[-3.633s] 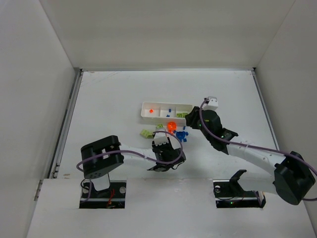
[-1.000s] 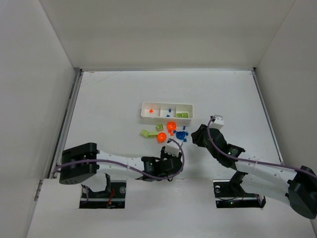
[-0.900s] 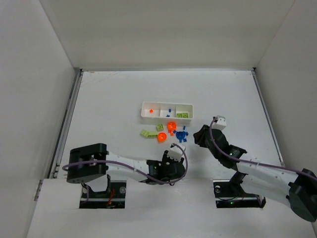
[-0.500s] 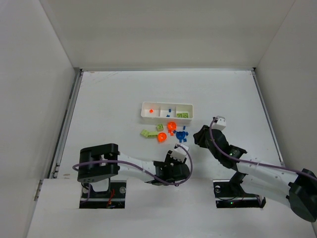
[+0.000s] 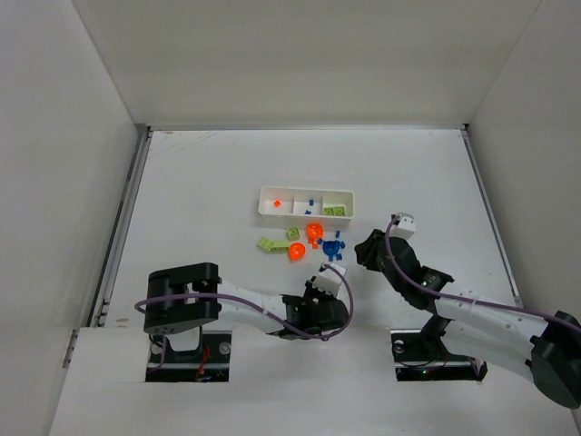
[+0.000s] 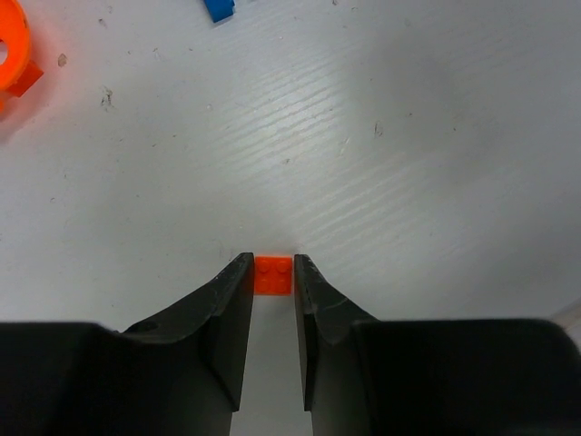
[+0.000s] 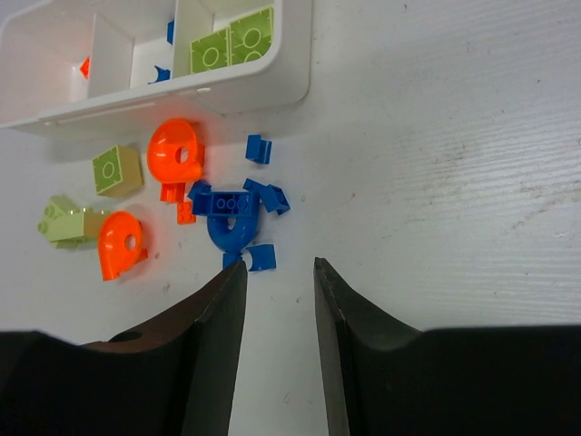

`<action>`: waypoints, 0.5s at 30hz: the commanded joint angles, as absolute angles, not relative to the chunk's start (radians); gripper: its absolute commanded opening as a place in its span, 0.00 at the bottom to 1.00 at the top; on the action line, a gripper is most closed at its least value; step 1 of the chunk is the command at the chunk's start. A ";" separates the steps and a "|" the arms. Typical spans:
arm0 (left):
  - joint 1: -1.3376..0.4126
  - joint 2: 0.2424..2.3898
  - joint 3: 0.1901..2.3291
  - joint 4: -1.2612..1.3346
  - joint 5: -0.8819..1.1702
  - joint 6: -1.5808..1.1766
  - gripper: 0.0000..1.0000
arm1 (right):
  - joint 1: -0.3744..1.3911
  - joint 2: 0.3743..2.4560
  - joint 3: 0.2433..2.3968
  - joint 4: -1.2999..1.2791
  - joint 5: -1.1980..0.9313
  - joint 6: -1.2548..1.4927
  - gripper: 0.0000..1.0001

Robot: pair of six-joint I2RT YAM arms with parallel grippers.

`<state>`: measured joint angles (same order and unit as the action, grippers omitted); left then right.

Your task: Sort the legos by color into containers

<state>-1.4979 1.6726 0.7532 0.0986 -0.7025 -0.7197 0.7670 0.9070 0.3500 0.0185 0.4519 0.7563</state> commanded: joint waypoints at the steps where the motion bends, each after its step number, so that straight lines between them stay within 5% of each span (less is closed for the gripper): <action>1: -1.506 1.645 0.747 0.051 -0.706 -0.738 0.20 | 0.765 0.890 0.345 0.046 0.453 0.759 0.42; 15: -1.314 1.344 0.753 0.040 -0.647 -0.605 0.19 | 0.768 0.916 0.351 0.051 0.456 0.762 0.42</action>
